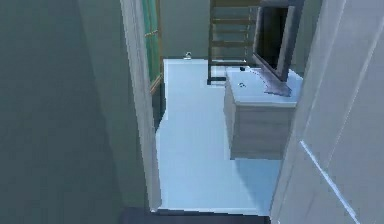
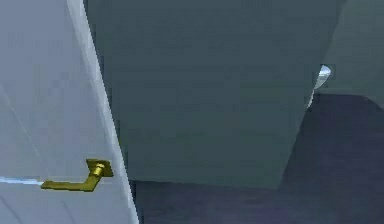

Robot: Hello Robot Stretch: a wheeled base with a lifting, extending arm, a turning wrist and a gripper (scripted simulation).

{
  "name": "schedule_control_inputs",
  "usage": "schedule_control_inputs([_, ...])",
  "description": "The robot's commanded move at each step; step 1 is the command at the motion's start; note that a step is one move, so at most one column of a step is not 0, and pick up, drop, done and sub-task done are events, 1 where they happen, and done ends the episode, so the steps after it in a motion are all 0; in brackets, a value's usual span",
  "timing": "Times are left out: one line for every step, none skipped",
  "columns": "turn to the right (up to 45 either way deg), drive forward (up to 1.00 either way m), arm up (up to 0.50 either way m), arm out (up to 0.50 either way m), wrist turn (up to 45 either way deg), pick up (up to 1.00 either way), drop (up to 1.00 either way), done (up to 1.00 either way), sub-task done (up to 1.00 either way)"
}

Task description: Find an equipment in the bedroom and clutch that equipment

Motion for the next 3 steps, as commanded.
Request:
schedule_control_inputs([3.0,0.00,0.00,0.00,0.0,0.00,0.00,0.00,0.00])
schedule_control_inputs([0.0,1.00,0.00,0.00,0.0,0.00,0.00,0.00,0.00])
schedule_control_inputs([0.0,0.05,0.00,0.00,0.0,0.00,0.00,0.00,0.00])
